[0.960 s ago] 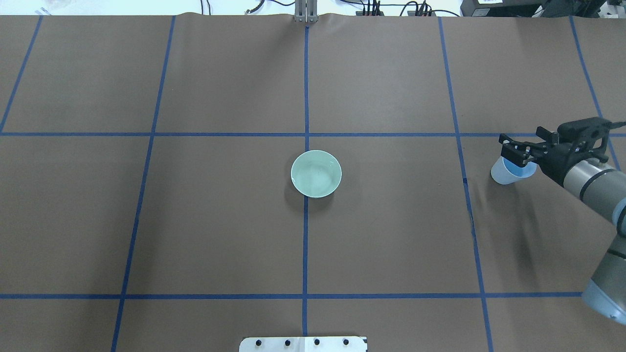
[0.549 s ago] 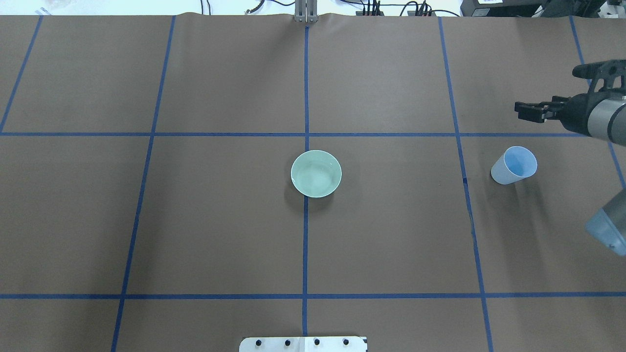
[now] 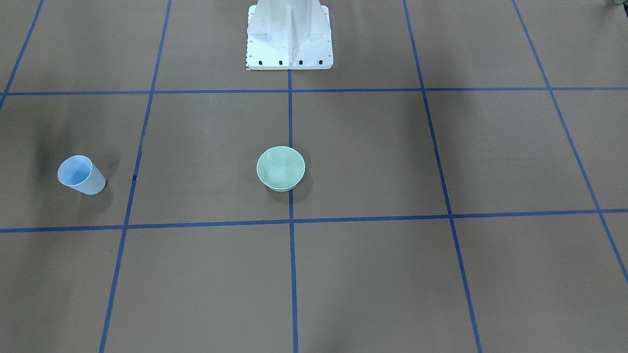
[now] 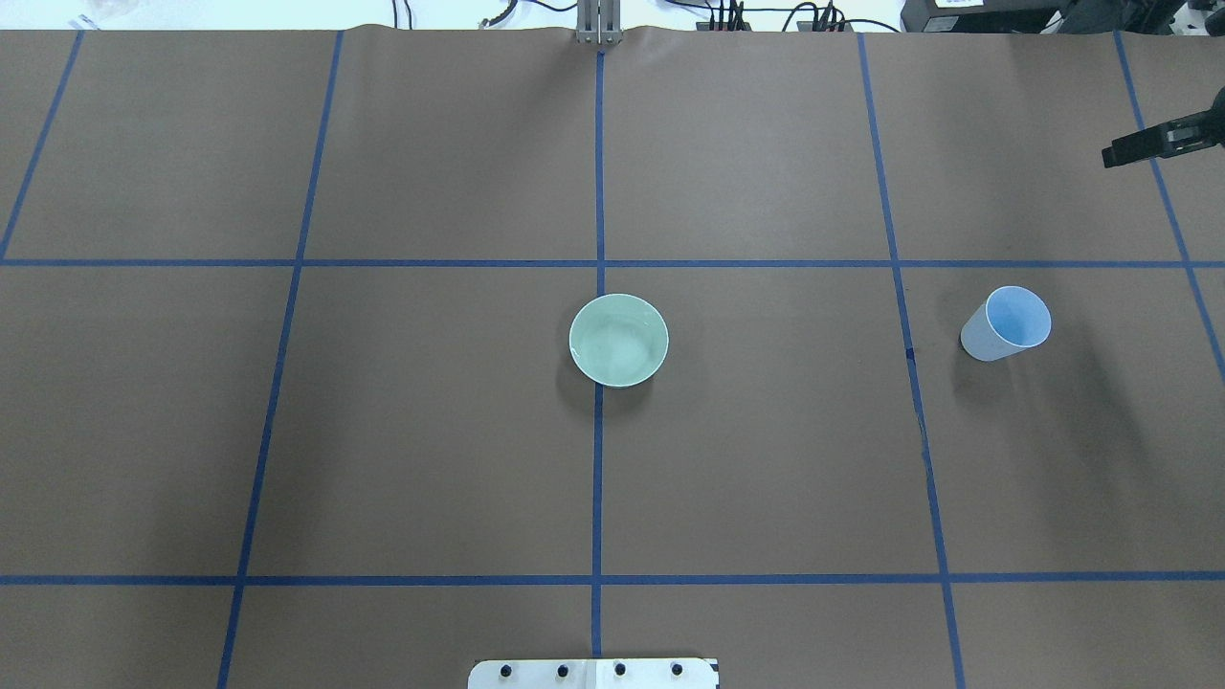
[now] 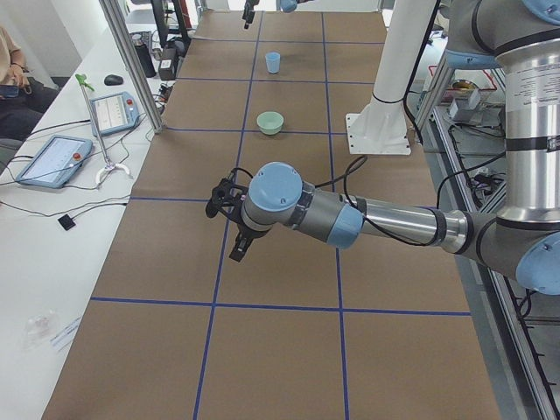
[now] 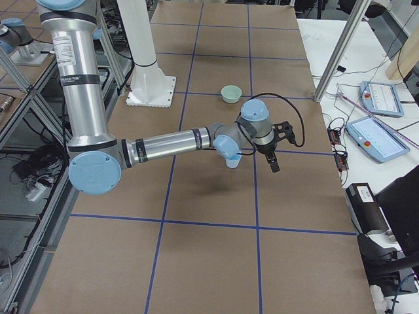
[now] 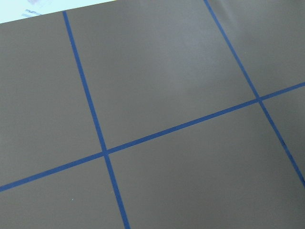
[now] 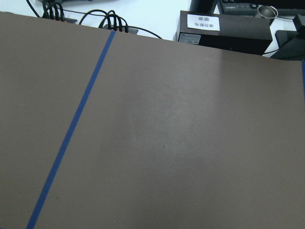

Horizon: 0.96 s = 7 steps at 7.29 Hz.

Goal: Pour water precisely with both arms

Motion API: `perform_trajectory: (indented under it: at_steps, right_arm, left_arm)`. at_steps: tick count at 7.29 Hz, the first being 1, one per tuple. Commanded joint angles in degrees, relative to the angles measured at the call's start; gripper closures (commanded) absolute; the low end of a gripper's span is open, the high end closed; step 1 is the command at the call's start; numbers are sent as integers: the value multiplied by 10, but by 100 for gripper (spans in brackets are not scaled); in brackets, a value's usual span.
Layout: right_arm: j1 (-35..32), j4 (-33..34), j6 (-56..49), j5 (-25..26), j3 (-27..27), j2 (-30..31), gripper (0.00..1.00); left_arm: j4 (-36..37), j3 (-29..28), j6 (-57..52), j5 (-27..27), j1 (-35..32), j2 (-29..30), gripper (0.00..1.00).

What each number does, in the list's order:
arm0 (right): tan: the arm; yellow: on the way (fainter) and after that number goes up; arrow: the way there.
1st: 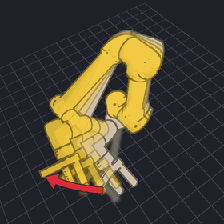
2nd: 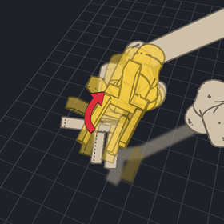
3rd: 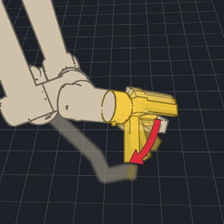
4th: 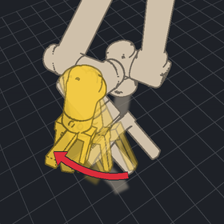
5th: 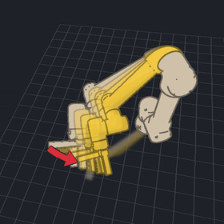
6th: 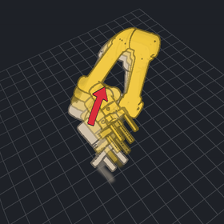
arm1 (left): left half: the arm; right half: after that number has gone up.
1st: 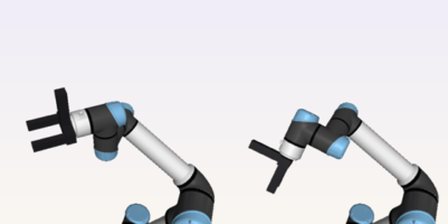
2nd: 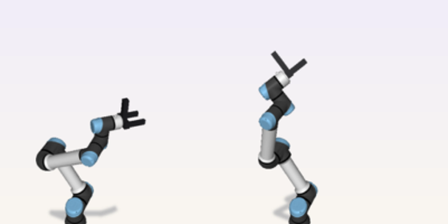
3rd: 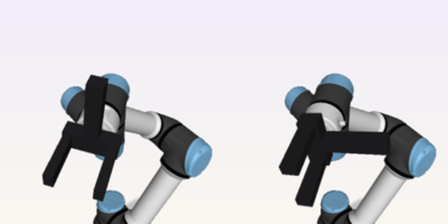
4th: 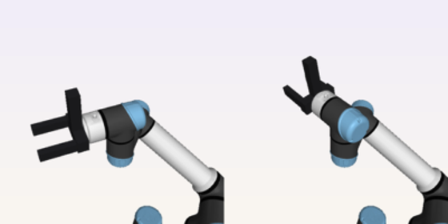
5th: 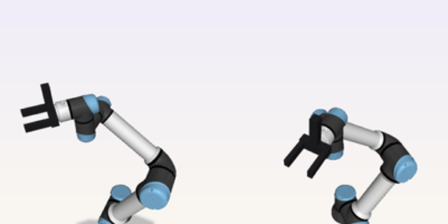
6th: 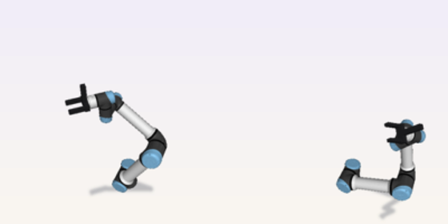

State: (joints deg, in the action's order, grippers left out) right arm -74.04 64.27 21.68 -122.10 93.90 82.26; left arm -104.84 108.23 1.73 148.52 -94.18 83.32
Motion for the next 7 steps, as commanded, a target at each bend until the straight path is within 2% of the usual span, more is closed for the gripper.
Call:
perform_trajectory:
  at_steps: [1, 3, 5, 7]
  right_arm:
    - [-62, 172, -192, -34, -2, -2, 0]
    - [-105, 250, -287, -35, -13, 23, 0]
    - [-119, 247, -289, -33, -15, 54, 0]
    - [-123, 247, -290, -35, -28, 61, 0]
  left_arm:
    - [-5, 30, 178, -5, 79, 53, 0]
    - [-5, 32, 317, -62, 177, 114, 0]
    - [-1, 27, 451, -132, 286, 178, 0]
    - [0, 5, 591, -259, 426, 257, 0]
